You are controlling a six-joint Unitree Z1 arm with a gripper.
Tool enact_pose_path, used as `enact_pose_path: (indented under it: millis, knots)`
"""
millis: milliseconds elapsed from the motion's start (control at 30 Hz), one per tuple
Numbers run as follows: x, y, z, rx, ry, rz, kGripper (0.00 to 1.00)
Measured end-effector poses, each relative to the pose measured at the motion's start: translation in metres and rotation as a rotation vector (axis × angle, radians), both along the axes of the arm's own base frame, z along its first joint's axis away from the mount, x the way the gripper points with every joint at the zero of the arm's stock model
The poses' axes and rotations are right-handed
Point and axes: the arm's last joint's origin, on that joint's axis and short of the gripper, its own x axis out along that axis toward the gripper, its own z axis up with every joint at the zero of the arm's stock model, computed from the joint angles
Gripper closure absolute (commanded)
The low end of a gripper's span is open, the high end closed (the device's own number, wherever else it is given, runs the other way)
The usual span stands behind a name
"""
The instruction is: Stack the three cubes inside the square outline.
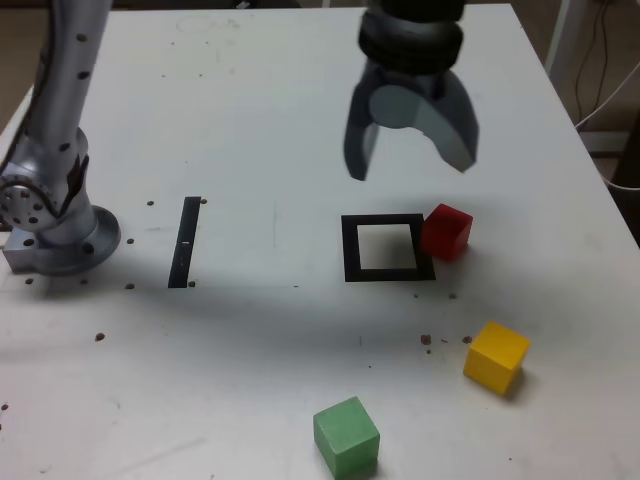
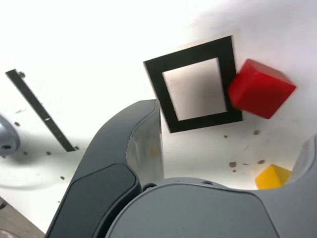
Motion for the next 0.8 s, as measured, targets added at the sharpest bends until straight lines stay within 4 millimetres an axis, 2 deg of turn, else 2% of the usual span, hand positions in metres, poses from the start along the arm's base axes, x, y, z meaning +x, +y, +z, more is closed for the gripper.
enact_pose_path:
  millis: [400, 800]
  knots:
    - [0.033, -0.006, -0.018, -0.007, 0.025, -0.063, 0.01]
    - [0.046, -0.008, -0.033, -0.012, 0.046, -0.084, 0.01]
